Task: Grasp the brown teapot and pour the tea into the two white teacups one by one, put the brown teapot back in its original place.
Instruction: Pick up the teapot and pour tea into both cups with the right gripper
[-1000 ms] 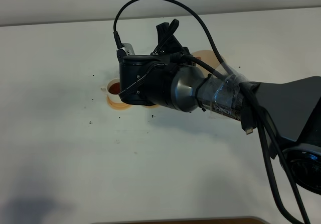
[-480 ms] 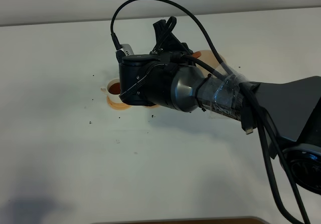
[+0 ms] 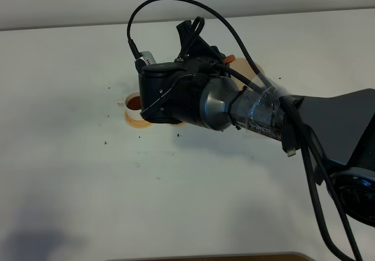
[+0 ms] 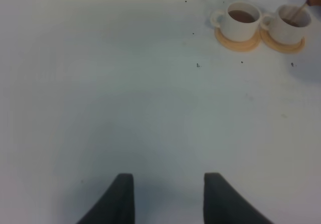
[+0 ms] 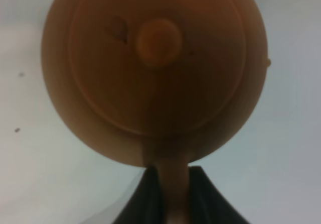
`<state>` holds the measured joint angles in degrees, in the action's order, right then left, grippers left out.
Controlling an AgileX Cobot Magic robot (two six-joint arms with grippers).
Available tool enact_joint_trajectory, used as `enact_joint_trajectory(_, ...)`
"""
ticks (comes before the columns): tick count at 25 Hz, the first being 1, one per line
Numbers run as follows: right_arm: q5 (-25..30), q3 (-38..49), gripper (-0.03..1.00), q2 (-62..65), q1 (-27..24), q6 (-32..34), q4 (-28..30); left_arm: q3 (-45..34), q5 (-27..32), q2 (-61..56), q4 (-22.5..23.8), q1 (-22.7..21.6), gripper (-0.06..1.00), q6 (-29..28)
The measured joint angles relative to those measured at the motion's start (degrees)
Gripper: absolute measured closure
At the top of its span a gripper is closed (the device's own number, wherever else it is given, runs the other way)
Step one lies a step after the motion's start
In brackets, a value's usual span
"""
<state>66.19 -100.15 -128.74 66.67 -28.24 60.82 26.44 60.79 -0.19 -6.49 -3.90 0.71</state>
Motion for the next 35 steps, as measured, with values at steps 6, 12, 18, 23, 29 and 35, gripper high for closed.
enact_joint_trajectory(6, 0.3, 0.0, 0.84, 0.0, 0.0, -0.8, 0.6, 0.0, 0.0, 0.0, 0.0, 0.0, 0.58, 0.0)
enact_joint_trajectory(12, 0.9, 0.0, 0.84, 0.0, 0.0, -2.6, 0.8, 0.0, 0.0, 0.0, 0.0, 0.0, 0.58, 0.0)
enact_joint_trajectory(18, 1.2, 0.0, 0.84, 0.0, 0.0, -4.5, 1.2, 0.0, 0.0, 0.0, 0.0, 0.0, 0.58, 0.0)
enact_joint_trajectory(23, 1.3, 0.0, 0.84, 0.0, 0.0, -4.7, 2.4, 0.0, 0.0, 0.0, 0.0, 0.0, 0.58, -0.1)
enact_joint_trajectory(29, 1.2, 0.0, 0.84, 0.0, 0.0, -4.9, 2.7, 0.0, 0.0, 0.0, 0.0, 0.0, 0.58, -0.1)
enact_joint_trajectory(35, 0.8, 0.0, 0.84, 0.0, 0.0, -5.1, 2.8, 0.0, 0.0, 0.0, 0.0, 0.0, 0.58, -0.1)
